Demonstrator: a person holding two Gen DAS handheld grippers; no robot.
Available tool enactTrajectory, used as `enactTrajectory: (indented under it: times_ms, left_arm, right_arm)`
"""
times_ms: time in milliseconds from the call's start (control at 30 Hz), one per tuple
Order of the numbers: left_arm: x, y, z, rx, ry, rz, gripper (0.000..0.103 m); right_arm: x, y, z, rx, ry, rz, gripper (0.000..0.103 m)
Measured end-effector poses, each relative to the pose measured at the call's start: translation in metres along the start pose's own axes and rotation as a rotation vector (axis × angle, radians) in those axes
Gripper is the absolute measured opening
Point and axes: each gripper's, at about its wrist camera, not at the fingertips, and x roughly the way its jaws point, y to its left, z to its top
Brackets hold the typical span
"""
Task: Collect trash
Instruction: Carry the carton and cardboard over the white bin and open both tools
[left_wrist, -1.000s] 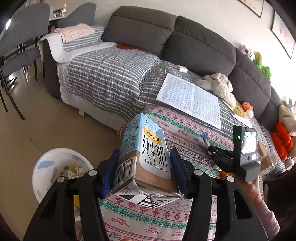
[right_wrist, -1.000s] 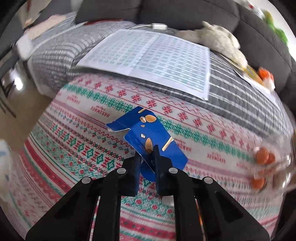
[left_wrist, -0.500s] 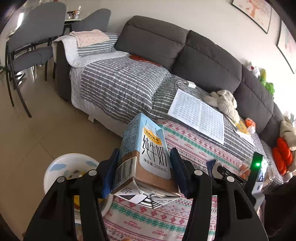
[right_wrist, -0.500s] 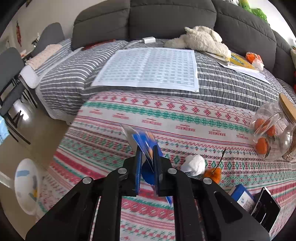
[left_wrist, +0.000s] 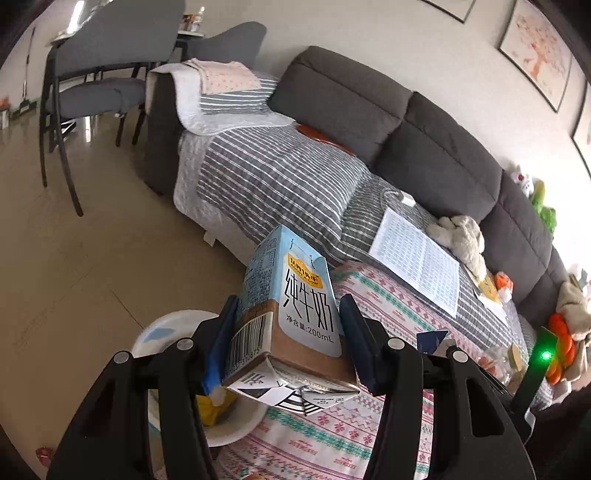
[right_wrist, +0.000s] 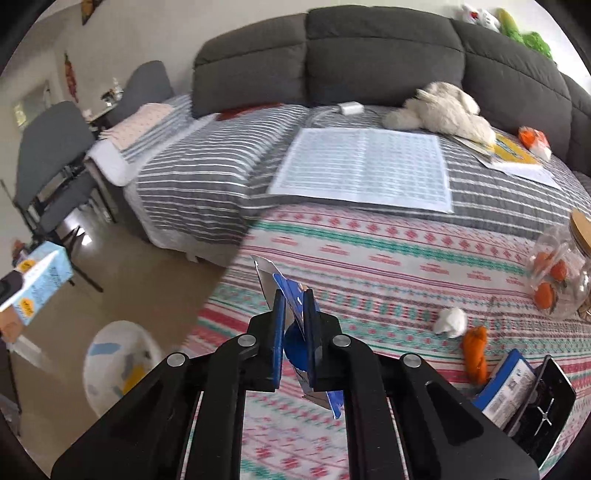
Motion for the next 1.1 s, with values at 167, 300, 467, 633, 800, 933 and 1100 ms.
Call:
enactTrajectory:
  times_ms: [167,300,467,633,800,933,1100]
  left_arm:
    - [-0.011,0.026,0.006,-0.042,-0.019,0.016,0.055]
    - [-0.019,0.049,0.01,-0.08,-0.029,0.028,0.055]
    - [-0.029,0.073,0.014,-0.118,-0.043,0.038,0.054]
    - [-0.039,0.098,0.016,-0.151,-0.055,0.05,0.054]
    - [-0.04,0.115,0.018,-0.172,-0.05,0.058,0.054]
    - [-0.038,0.121,0.018,-0.174,-0.038,0.058,0.054]
    - [-0.031,0.114,0.018,-0.149,-0.013,0.049,0.055]
  right_arm:
    - [-0.007,0.038,0.002,-0.029,-0.013,0.067,0.009]
    - [-0.009,0.076,0.0,-0.059,-0.01,0.131,0.009]
    - [-0.005,0.126,-0.007,-0.097,0.007,0.203,0.009]
    - [0.0,0.174,-0.018,-0.145,0.034,0.247,0.01]
    - [-0.004,0.198,-0.024,-0.16,0.015,0.226,0.044]
    - [-0.005,0.199,-0.023,-0.151,0.001,0.188,0.053]
    - [-0.012,0.183,-0.02,-0.139,-0.049,0.097,0.075]
